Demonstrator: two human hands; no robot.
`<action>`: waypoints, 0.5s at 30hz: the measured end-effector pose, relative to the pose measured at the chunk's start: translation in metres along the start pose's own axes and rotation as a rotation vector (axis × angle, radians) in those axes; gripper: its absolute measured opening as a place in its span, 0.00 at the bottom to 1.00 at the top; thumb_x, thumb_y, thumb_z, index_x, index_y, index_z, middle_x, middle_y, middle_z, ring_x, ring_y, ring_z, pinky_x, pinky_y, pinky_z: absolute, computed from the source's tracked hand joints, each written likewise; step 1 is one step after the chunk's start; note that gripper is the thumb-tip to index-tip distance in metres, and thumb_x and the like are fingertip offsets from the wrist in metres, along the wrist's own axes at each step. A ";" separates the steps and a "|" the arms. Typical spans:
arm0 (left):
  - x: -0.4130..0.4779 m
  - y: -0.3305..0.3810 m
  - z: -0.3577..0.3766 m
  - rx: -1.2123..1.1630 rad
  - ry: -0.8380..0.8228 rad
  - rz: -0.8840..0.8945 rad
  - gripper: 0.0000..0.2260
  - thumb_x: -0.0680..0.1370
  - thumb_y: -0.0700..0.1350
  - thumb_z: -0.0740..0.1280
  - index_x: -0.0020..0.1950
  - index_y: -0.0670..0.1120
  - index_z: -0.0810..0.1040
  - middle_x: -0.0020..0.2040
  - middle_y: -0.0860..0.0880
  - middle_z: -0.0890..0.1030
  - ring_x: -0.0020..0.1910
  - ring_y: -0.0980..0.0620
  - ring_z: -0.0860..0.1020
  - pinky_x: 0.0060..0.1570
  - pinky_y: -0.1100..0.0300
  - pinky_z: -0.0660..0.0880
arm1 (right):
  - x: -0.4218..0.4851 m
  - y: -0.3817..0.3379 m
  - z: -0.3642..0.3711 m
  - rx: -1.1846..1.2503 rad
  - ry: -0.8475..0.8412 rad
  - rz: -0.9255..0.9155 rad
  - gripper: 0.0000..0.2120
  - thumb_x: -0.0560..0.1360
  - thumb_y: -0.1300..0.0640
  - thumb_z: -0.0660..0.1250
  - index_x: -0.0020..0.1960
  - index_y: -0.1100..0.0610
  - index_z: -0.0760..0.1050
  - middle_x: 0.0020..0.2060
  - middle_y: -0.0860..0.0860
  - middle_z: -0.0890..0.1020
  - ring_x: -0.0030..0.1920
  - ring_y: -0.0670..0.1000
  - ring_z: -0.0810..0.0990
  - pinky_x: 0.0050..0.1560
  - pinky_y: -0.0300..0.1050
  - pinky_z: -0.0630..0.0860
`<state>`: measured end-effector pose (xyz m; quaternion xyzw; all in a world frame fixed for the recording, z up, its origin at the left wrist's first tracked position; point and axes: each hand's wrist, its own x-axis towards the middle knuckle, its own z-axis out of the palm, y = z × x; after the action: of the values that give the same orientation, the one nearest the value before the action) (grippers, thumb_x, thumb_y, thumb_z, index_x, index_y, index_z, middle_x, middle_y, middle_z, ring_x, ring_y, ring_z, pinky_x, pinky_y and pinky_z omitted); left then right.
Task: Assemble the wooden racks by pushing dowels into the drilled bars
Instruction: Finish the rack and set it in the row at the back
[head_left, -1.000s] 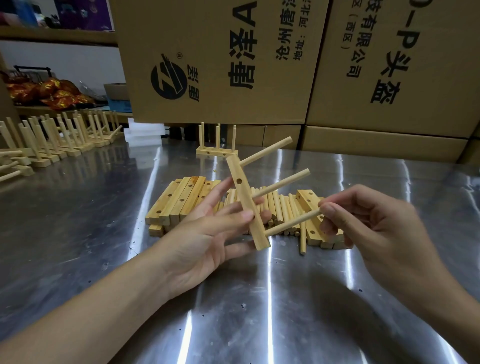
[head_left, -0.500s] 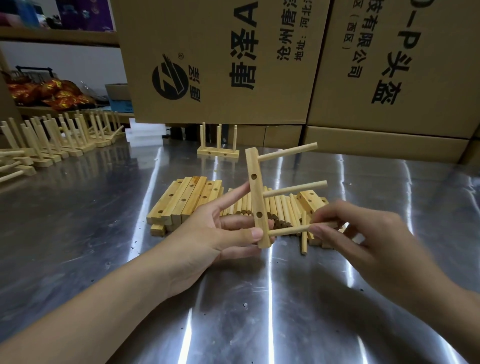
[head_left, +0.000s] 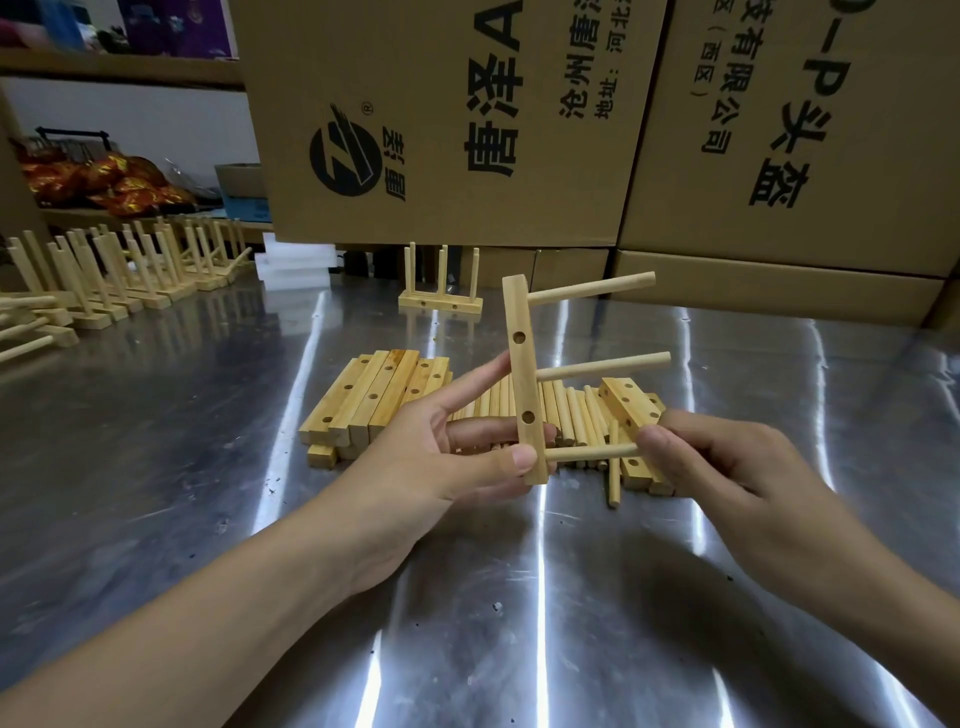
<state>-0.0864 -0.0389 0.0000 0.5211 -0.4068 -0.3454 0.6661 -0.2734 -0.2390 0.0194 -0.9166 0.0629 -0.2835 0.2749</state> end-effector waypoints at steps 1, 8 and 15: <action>-0.001 -0.001 0.001 0.028 0.008 0.023 0.35 0.77 0.34 0.75 0.74 0.67 0.71 0.63 0.44 0.86 0.63 0.43 0.85 0.58 0.52 0.83 | 0.000 0.000 0.001 0.038 -0.018 0.034 0.29 0.81 0.33 0.58 0.36 0.57 0.68 0.29 0.47 0.64 0.31 0.45 0.62 0.32 0.40 0.59; -0.003 0.002 0.007 0.173 0.043 0.107 0.36 0.79 0.34 0.74 0.72 0.71 0.73 0.61 0.48 0.87 0.62 0.48 0.85 0.58 0.57 0.82 | 0.000 0.003 0.005 0.324 -0.153 0.264 0.32 0.78 0.29 0.61 0.31 0.56 0.64 0.28 0.50 0.62 0.29 0.50 0.57 0.30 0.39 0.58; -0.001 0.000 0.006 0.101 0.032 -0.012 0.27 0.80 0.36 0.72 0.73 0.58 0.71 0.61 0.45 0.87 0.60 0.43 0.86 0.59 0.50 0.84 | -0.005 -0.002 0.006 0.067 -0.021 0.006 0.20 0.85 0.40 0.62 0.41 0.51 0.74 0.30 0.48 0.70 0.31 0.44 0.66 0.32 0.40 0.62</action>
<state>-0.0921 -0.0404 0.0006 0.5622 -0.4099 -0.3200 0.6431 -0.2747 -0.2334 0.0137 -0.9095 0.0533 -0.2750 0.3070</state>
